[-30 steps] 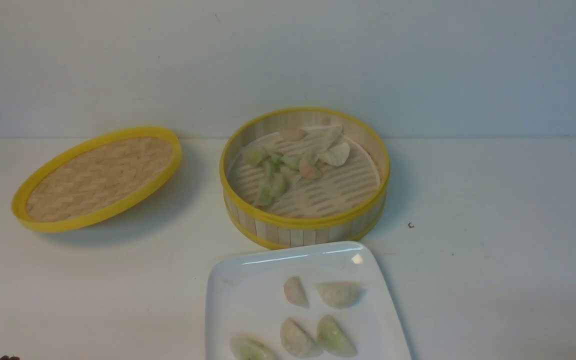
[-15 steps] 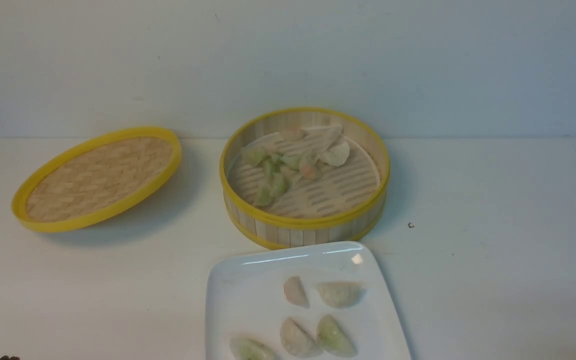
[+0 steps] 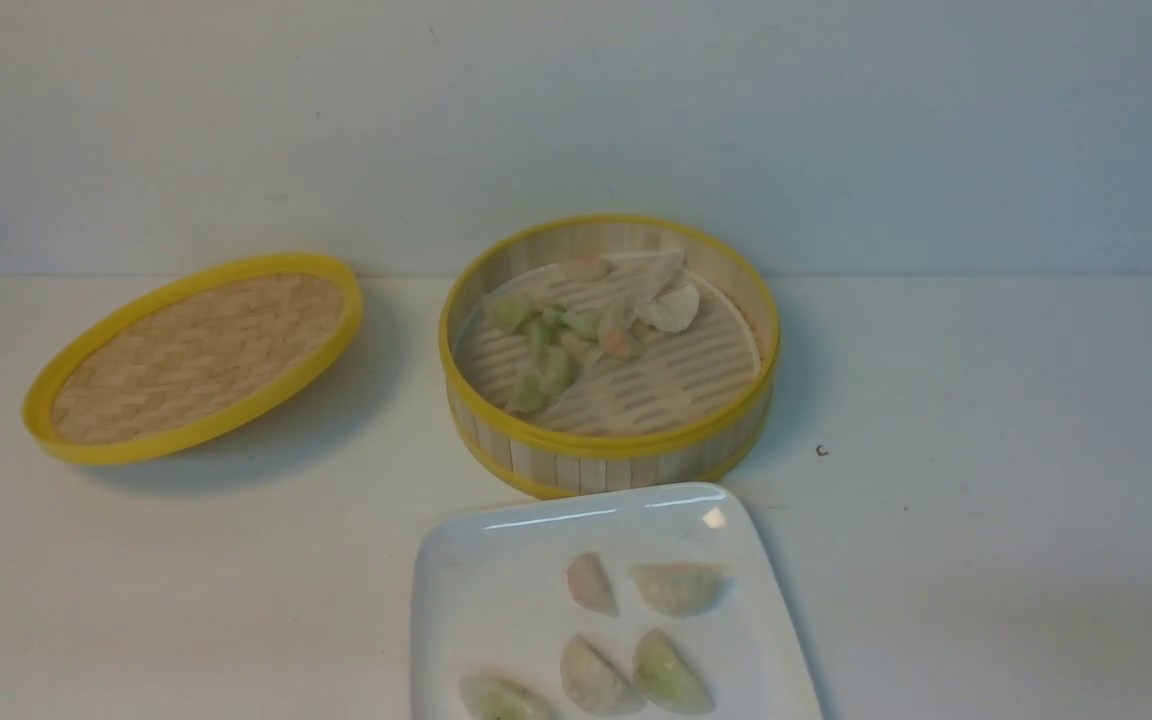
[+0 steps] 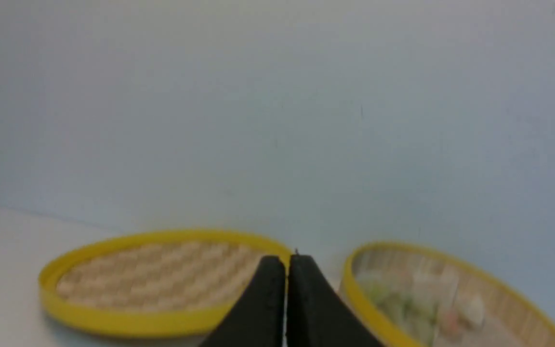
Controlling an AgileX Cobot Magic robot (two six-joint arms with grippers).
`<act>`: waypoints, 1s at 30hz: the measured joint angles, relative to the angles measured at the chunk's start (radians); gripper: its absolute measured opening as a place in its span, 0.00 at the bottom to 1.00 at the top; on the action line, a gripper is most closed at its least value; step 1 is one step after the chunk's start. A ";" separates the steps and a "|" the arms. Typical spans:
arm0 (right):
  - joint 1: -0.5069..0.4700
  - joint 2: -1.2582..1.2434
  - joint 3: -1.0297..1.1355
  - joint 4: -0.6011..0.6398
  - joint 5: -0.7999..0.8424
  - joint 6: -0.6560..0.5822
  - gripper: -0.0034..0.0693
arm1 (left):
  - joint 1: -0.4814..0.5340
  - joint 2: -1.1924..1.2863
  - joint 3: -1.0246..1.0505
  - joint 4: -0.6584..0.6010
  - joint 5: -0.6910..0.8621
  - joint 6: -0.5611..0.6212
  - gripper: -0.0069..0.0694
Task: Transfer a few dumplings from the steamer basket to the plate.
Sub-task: Use the left arm to grab a dumpling from the steamer
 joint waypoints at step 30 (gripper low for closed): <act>0.193 0.568 -0.842 -0.078 0.765 -0.058 0.03 | 0.000 0.914 -0.897 0.107 0.758 -0.107 0.08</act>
